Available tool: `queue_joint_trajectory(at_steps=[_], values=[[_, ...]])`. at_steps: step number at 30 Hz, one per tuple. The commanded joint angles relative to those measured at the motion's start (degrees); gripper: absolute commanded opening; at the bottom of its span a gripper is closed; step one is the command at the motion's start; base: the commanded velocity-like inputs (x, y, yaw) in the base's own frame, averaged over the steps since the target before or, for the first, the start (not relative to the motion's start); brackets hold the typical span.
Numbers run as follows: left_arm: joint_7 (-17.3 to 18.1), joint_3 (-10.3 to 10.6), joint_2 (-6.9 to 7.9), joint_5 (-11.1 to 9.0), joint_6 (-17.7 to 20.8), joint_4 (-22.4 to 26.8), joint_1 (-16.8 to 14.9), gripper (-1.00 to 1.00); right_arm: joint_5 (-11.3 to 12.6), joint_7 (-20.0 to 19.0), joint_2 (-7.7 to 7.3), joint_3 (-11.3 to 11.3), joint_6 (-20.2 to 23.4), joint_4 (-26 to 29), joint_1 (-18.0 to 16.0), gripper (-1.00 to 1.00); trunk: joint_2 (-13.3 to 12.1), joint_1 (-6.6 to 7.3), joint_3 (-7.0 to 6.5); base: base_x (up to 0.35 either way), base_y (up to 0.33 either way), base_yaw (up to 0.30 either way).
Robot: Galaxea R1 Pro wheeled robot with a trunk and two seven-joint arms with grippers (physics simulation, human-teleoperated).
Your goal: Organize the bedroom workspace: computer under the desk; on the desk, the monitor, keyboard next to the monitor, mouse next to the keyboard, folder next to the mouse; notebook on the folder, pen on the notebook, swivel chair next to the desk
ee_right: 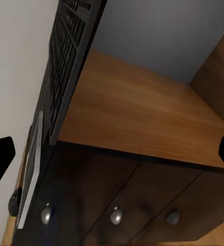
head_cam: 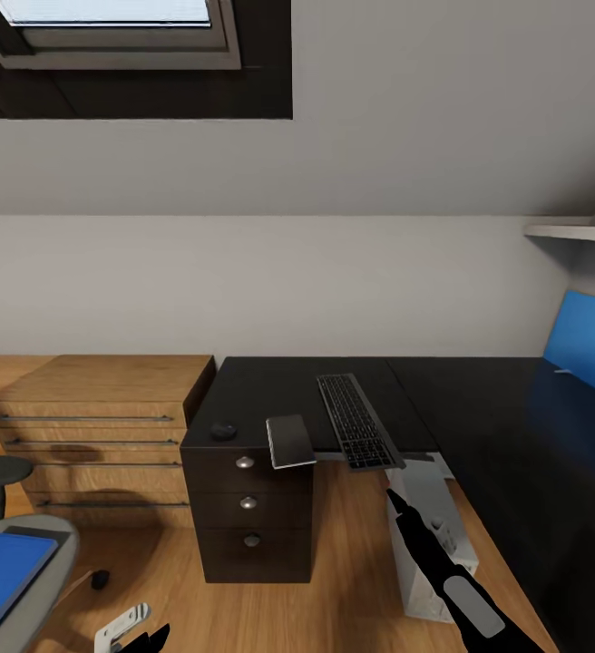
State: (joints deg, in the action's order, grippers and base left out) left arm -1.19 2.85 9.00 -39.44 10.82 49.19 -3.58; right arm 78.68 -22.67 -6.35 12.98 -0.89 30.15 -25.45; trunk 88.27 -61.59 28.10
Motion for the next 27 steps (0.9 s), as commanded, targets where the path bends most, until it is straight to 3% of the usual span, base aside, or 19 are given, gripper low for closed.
queue_joint_trajectory(at_steps=[1,22,27], values=[[-0.13,0.14,0.05,-0.47,0.17,0.06,-0.02,1.0,0.6,-0.16,-0.07,0.38,-0.09,-0.04,-0.05,1.0,0.02,0.01,0.06,0.0,0.0,0.0],[-0.13,0.14,0.05,-0.46,0.17,0.03,-0.02,1.0,0.68,-0.04,0.01,0.45,0.0,-0.09,-0.04,1.0,0.02,0.01,0.06,0.0,0.0,0.0],[-0.13,0.07,0.05,-0.39,0.16,0.03,-0.02,1.0,0.69,-0.09,0.17,0.47,-0.07,-0.08,-0.04,1.0,-1.99,1.11,-0.84,0.0,0.0,0.0]])
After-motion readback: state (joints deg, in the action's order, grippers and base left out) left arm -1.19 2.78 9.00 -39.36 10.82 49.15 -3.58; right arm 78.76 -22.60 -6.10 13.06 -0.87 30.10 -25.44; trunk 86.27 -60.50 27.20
